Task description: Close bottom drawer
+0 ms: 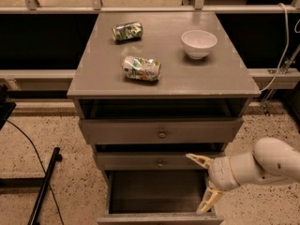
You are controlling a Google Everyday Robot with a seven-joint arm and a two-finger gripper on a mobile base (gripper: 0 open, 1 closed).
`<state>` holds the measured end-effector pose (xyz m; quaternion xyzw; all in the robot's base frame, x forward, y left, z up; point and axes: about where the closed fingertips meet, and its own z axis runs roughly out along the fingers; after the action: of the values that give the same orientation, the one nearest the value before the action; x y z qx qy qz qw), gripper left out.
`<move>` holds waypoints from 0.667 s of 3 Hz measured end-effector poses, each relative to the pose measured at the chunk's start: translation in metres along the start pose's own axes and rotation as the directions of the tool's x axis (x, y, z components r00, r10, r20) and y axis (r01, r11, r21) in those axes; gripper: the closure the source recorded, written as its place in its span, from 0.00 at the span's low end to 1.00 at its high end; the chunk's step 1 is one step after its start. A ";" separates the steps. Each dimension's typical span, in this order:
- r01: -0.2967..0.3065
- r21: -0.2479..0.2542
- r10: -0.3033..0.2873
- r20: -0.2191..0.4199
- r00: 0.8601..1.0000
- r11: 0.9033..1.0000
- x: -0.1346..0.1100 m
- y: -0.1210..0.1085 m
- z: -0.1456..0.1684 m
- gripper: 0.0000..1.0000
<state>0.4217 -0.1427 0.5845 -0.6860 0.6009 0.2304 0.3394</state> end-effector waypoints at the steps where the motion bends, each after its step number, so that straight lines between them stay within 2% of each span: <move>1: 0.038 0.097 -0.037 -0.005 0.999 0.995 0.035 0.015 0.035 0.00; 2: 0.047 0.166 -0.041 -0.039 0.998 0.985 0.047 -0.001 0.037 0.00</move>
Offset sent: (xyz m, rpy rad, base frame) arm -0.0055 0.0017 -0.0489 0.0103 -0.0853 -0.0418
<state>0.4342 -0.1472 0.5260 -0.6723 0.6088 0.1595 0.3898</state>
